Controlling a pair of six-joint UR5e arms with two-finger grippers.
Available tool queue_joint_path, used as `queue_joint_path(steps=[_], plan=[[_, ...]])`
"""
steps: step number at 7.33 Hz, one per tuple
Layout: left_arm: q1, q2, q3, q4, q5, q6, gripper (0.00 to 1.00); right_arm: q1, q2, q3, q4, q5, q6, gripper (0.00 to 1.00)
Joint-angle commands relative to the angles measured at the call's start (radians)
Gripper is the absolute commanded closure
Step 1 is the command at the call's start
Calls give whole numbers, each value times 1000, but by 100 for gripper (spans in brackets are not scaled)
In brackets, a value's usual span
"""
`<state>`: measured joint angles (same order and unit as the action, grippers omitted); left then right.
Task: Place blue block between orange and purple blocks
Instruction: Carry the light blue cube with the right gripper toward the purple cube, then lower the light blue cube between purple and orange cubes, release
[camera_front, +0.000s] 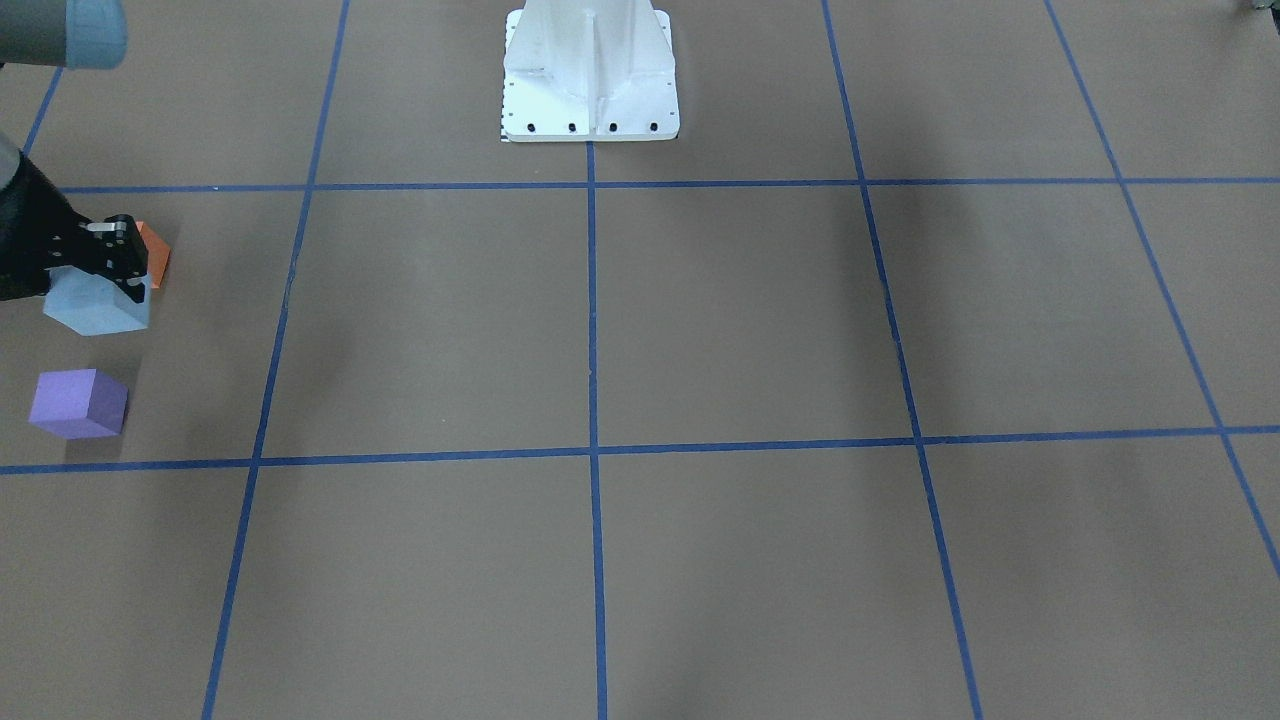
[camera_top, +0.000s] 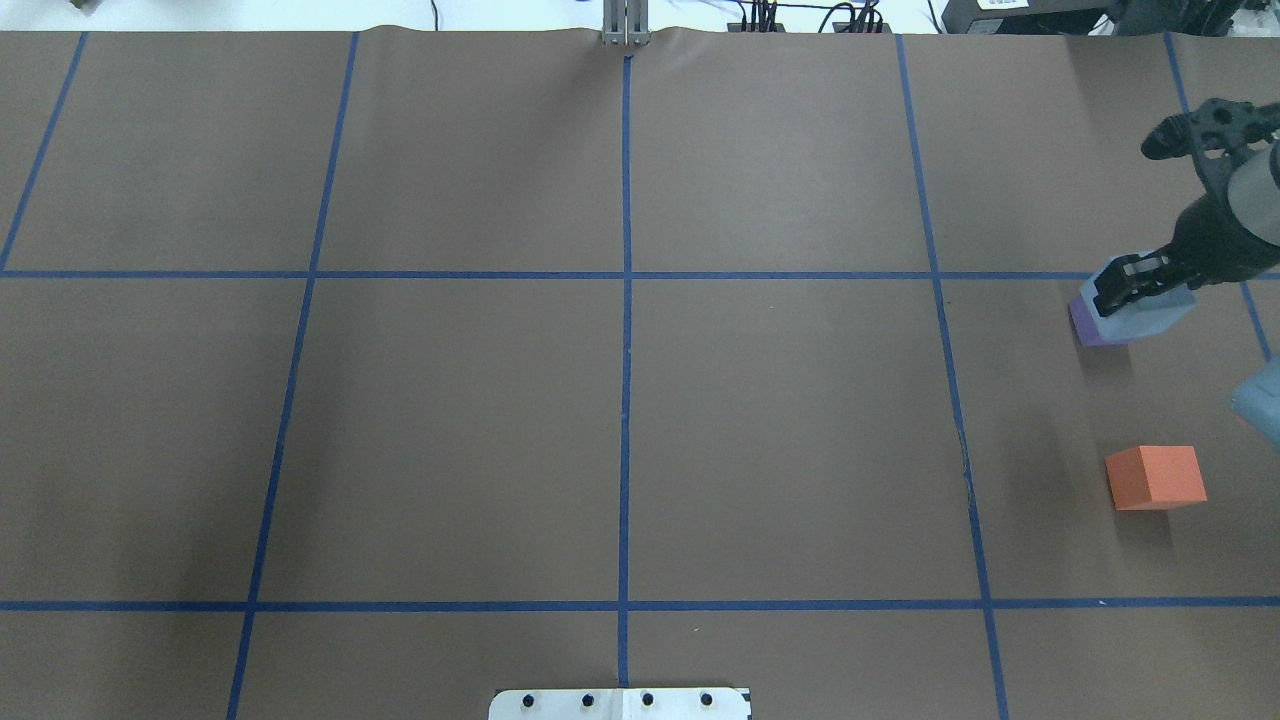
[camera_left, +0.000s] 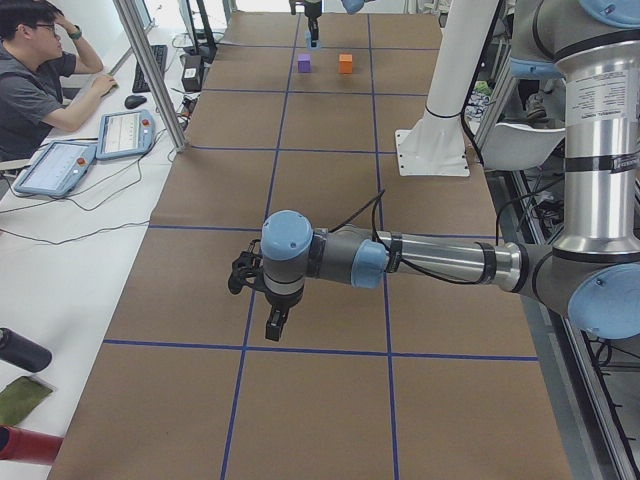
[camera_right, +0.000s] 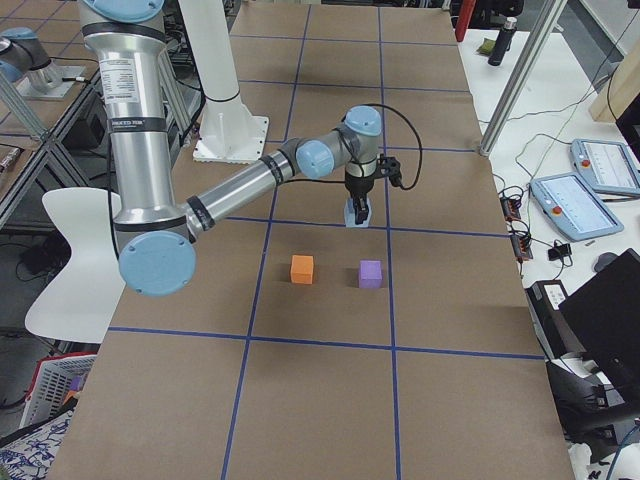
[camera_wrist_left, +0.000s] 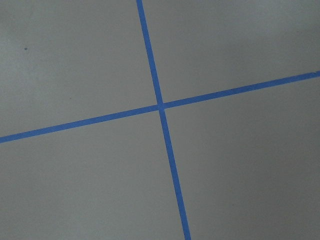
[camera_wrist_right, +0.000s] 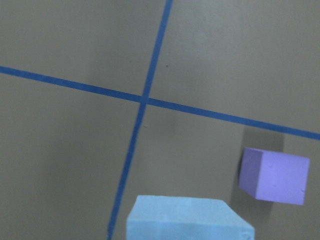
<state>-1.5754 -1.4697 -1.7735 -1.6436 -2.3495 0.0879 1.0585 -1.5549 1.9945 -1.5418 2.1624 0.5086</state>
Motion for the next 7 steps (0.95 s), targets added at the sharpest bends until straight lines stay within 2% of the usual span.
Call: queue_joint_path(steps=[1,2,3,4,6,7], plan=[[0,0,-4,4,-1,0,0,5,-164,-116,382,1,205,70],[0,0,-4,4,-1,0,0,-14,-184,-197,583,2,313,69],[0,0,-7,4,-1,0,0,-64,-198,-247,677,-21,373,69],[0,0,-7,5,-1,0,0,-116,-198,-249,683,-86,389,68],[0,0,-9,5,-1,0,0,-184,-214,-269,684,-160,393,67],[0,0,-9,5,-2,0,0,-199,-211,-273,684,-167,387,50]])
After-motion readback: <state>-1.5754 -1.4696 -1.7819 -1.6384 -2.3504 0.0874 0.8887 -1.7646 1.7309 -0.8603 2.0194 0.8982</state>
